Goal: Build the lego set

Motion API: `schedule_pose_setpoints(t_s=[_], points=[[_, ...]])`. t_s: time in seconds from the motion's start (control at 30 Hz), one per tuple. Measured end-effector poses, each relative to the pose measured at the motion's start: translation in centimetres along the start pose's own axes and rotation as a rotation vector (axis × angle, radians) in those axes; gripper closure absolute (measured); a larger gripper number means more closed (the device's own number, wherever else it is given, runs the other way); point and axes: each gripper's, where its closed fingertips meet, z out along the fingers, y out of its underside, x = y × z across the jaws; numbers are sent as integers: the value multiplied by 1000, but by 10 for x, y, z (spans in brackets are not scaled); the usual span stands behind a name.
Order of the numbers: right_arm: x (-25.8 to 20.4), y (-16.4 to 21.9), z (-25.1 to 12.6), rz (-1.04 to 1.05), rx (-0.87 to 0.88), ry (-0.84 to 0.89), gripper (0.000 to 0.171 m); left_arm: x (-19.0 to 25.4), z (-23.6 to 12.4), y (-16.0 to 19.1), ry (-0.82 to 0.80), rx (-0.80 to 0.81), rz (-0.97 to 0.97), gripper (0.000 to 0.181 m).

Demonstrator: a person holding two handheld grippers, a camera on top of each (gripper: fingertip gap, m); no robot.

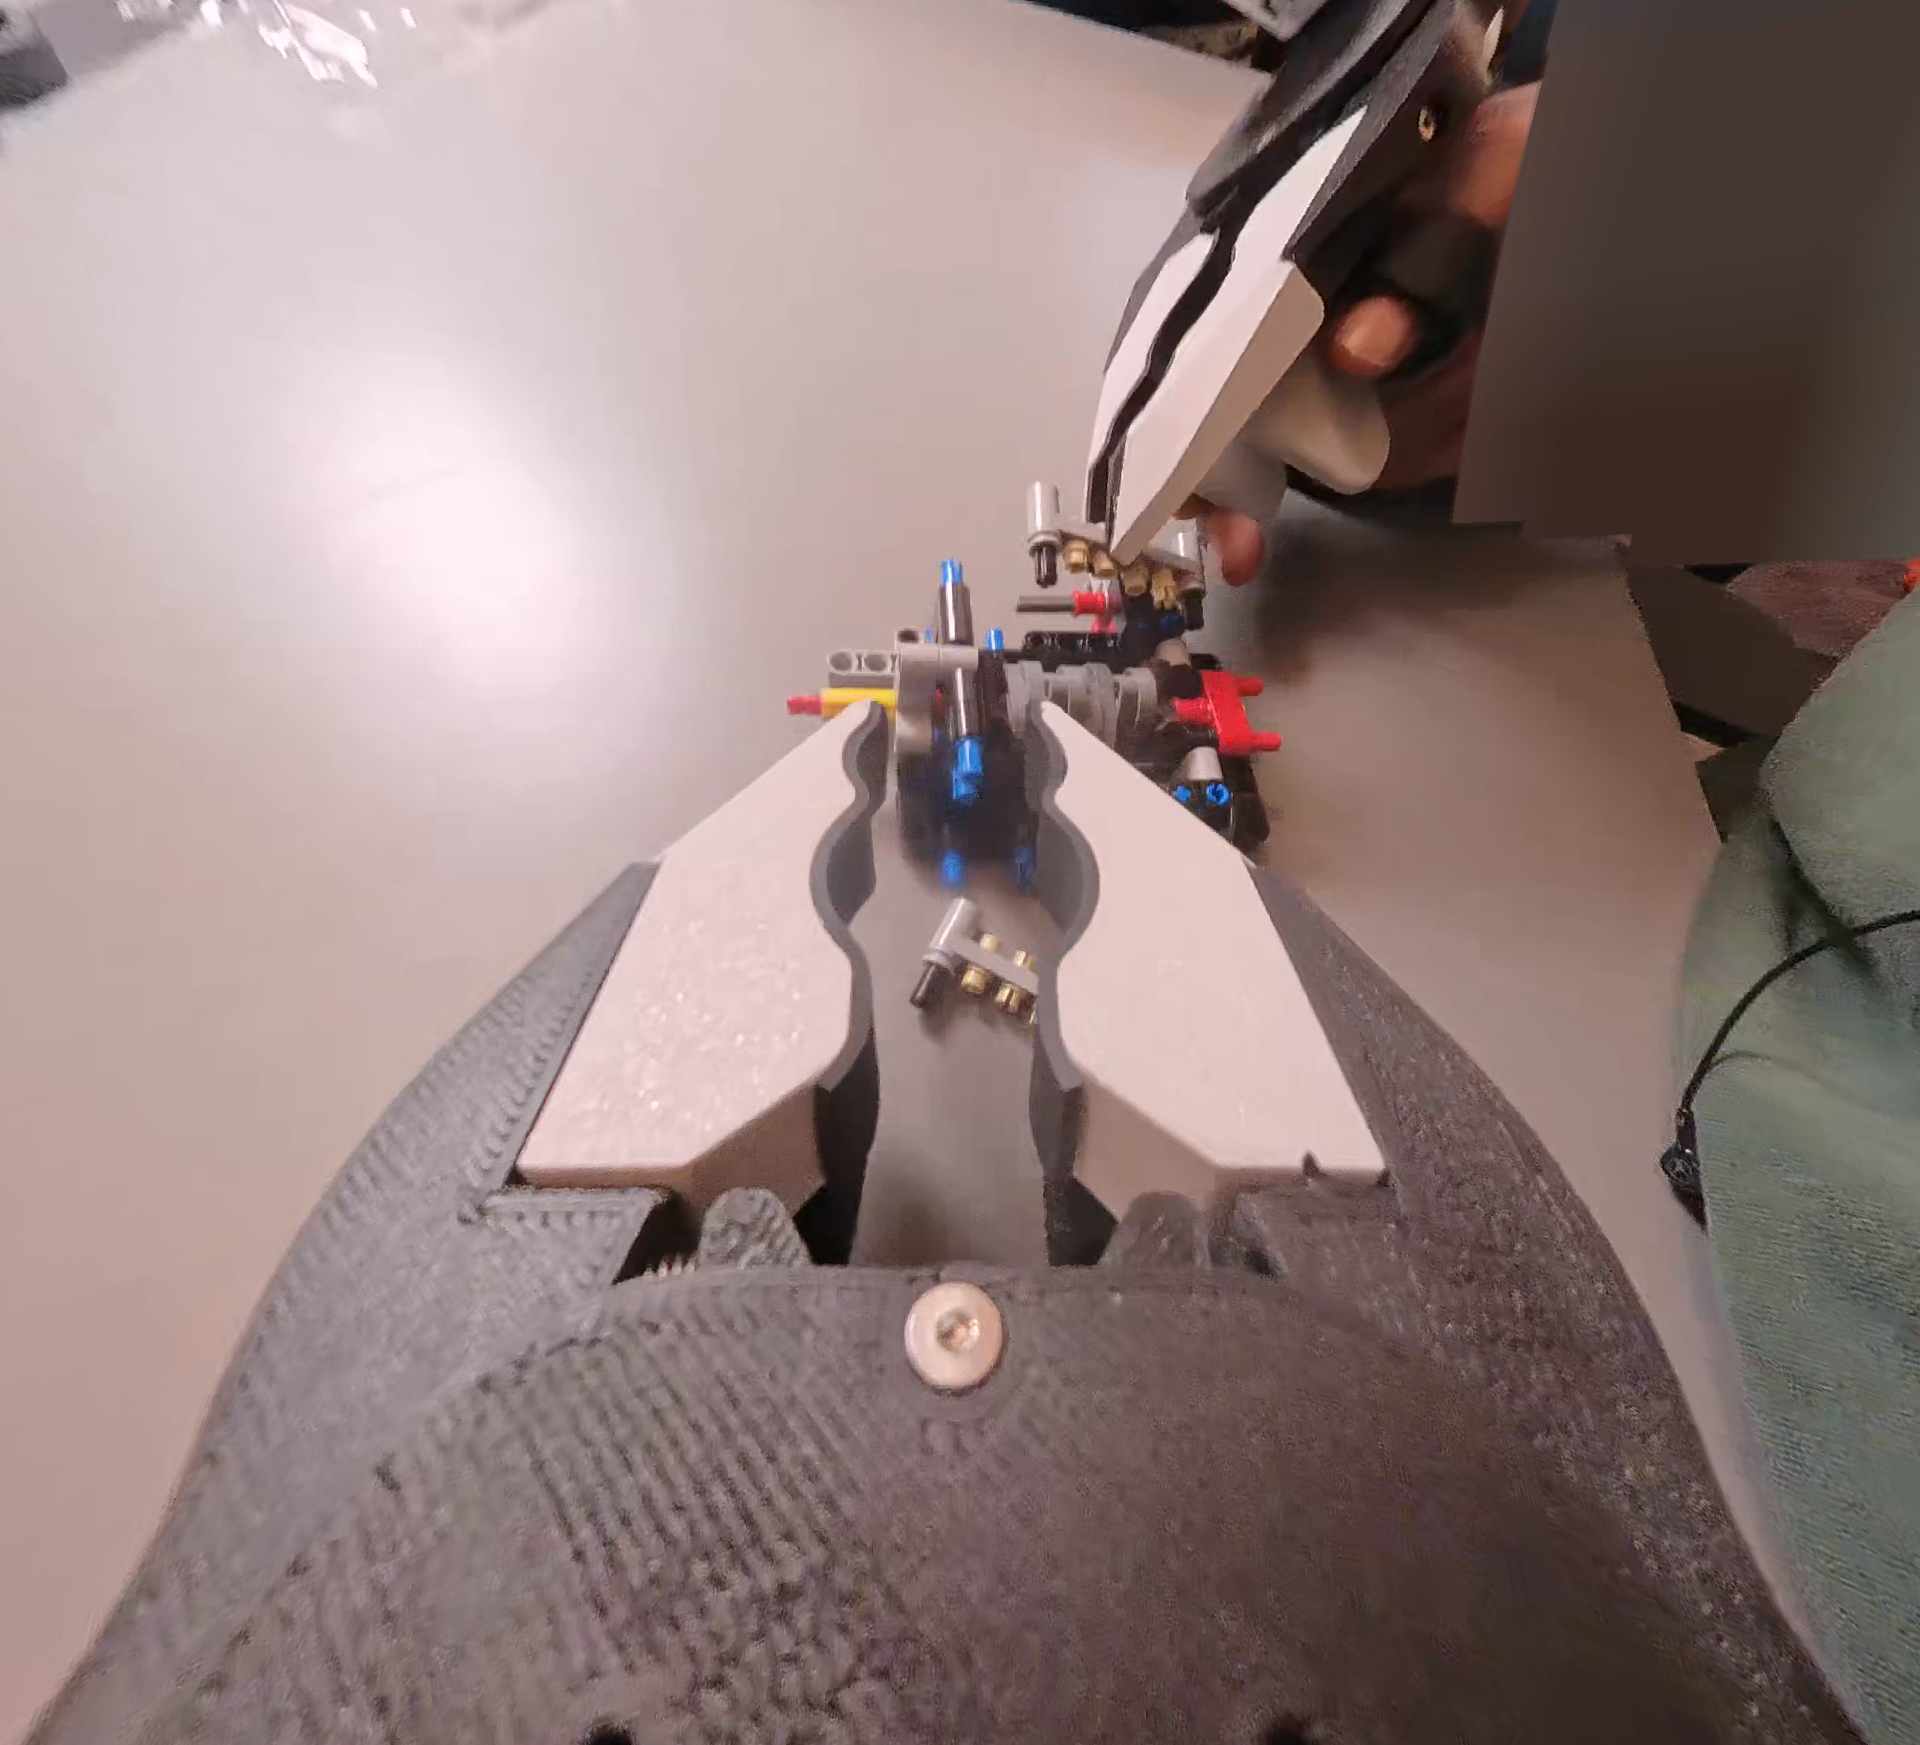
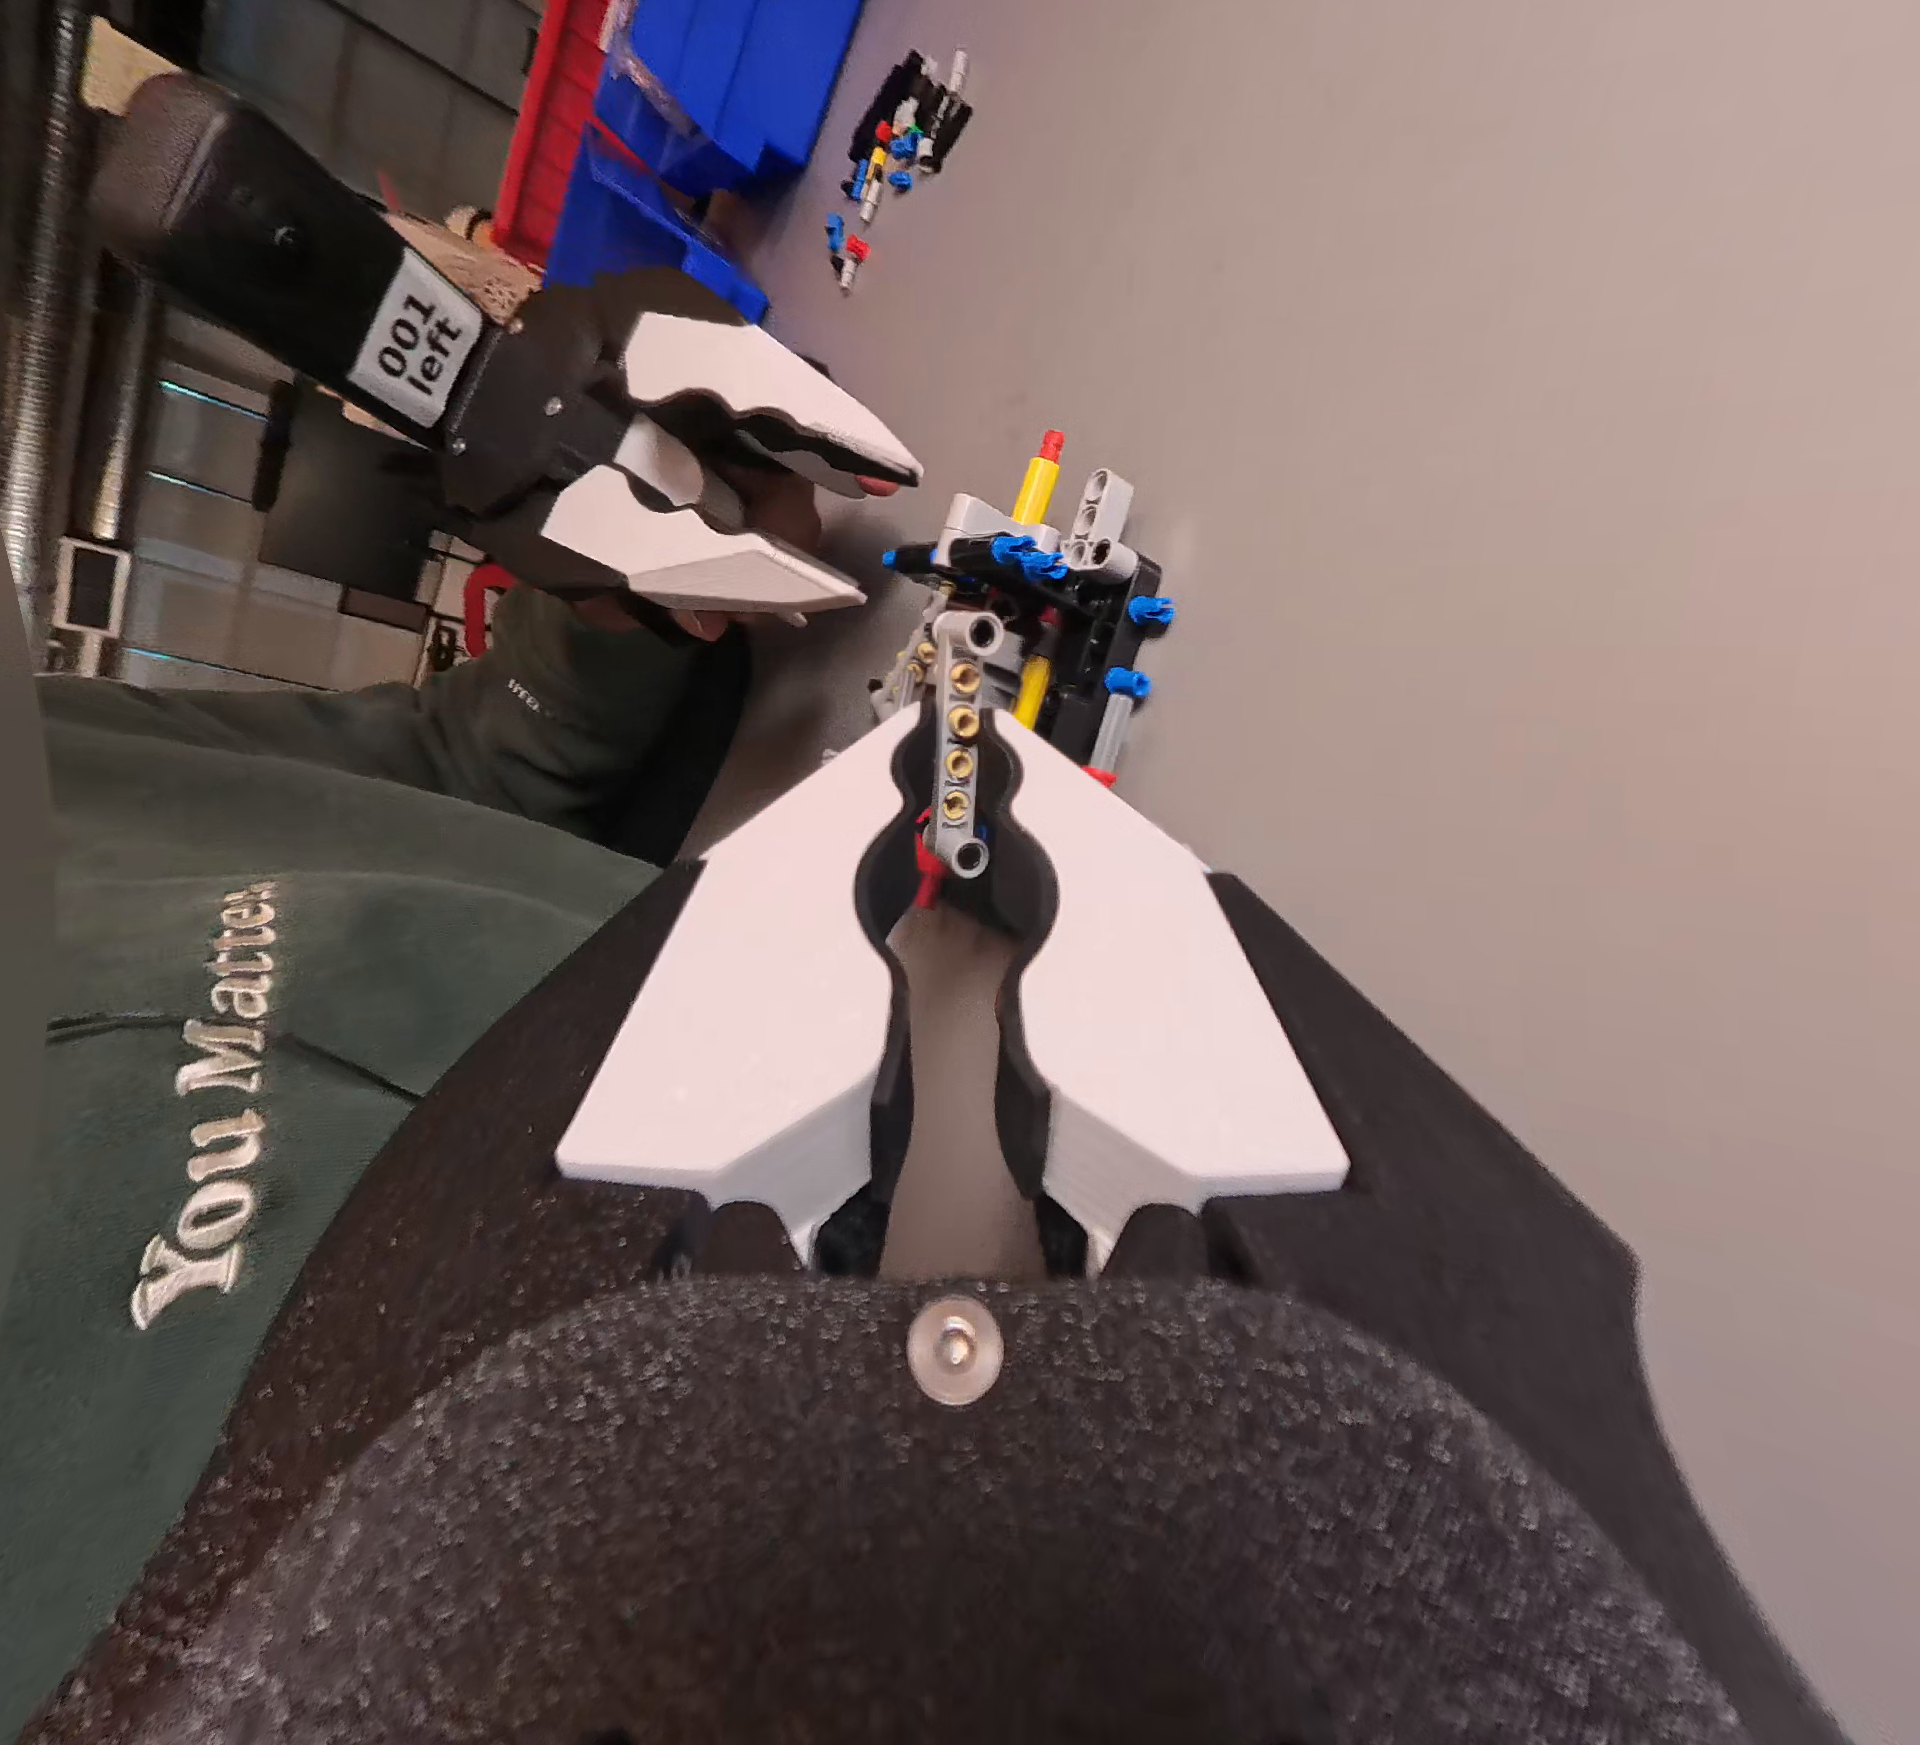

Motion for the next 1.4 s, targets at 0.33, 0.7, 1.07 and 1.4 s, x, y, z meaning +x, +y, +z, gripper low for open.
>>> schedule_pose_setpoints(t_s=[0.33,0.7,1.07,1.4], points=[[8,-1,11,-12,-121,95,166,6,10,15,-26,-101,24,174],[8,5,12,-38,-226,219,166,11,12,18,-65,-116,86,165],[8,6,13,-69,-258,281,166,11,13,19,-96,-123,73,171],[7,7,13,-90,-260,302,166,10,13,19,-119,-127,70,175]])
